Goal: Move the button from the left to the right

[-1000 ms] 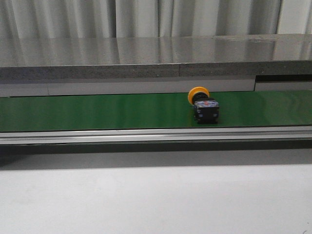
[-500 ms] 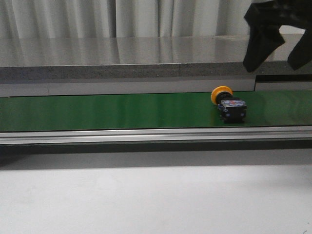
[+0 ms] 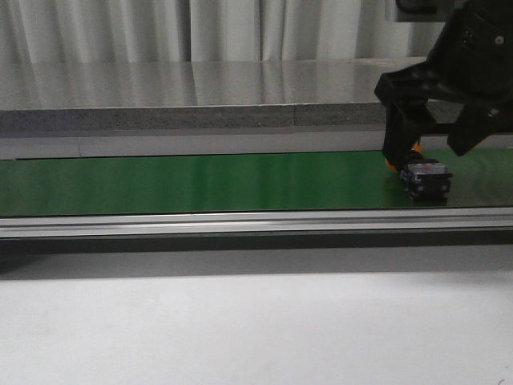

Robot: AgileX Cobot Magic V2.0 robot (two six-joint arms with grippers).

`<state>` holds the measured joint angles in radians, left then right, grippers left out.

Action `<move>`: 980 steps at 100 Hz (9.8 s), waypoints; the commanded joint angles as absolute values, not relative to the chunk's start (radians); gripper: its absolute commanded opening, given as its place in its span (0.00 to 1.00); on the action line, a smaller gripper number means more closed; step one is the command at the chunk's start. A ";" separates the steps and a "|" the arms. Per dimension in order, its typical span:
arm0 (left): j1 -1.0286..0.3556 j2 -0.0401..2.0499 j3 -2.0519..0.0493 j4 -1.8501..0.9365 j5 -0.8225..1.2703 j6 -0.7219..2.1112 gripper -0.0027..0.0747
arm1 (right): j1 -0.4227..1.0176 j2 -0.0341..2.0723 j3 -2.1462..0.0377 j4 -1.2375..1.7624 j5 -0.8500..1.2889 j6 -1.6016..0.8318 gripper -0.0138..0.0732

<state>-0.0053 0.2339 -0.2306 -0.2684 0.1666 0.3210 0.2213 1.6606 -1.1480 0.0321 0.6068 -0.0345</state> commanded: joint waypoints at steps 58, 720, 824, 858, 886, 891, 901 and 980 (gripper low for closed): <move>-0.015 0.240 -0.258 -0.281 0.087 0.319 0.01 | 0.191 1.658 -1.360 -0.066 0.789 -0.044 0.33; -0.015 0.240 -0.258 -0.281 0.087 0.319 0.01 | 0.011 -0.030 0.010 0.036 0.011 0.018 0.08; -0.019 0.073 -0.140 0.009 0.034 -0.025 0.01 | 0.011 -0.030 0.010 0.036 0.011 0.018 0.08; -0.019 -0.033 0.005 0.012 -0.022 -0.063 0.01 | 0.011 -0.030 0.010 0.036 0.011 0.018 0.08; -0.019 -0.033 0.048 0.012 -0.074 -0.063 0.01 | 0.011 -0.030 0.010 0.036 0.011 0.018 0.08; -0.019 -0.033 0.048 0.014 -0.074 -0.063 0.01 | 0.011 -0.030 0.010 0.036 0.011 0.018 0.08; -0.019 -0.033 0.048 0.014 -0.074 -0.063 0.01 | 0.011 -0.030 0.010 0.036 0.011 0.018 0.08; -0.019 -0.033 0.048 0.000 -0.074 -0.063 0.01 | 0.011 -0.030 0.010 0.036 0.011 0.018 0.08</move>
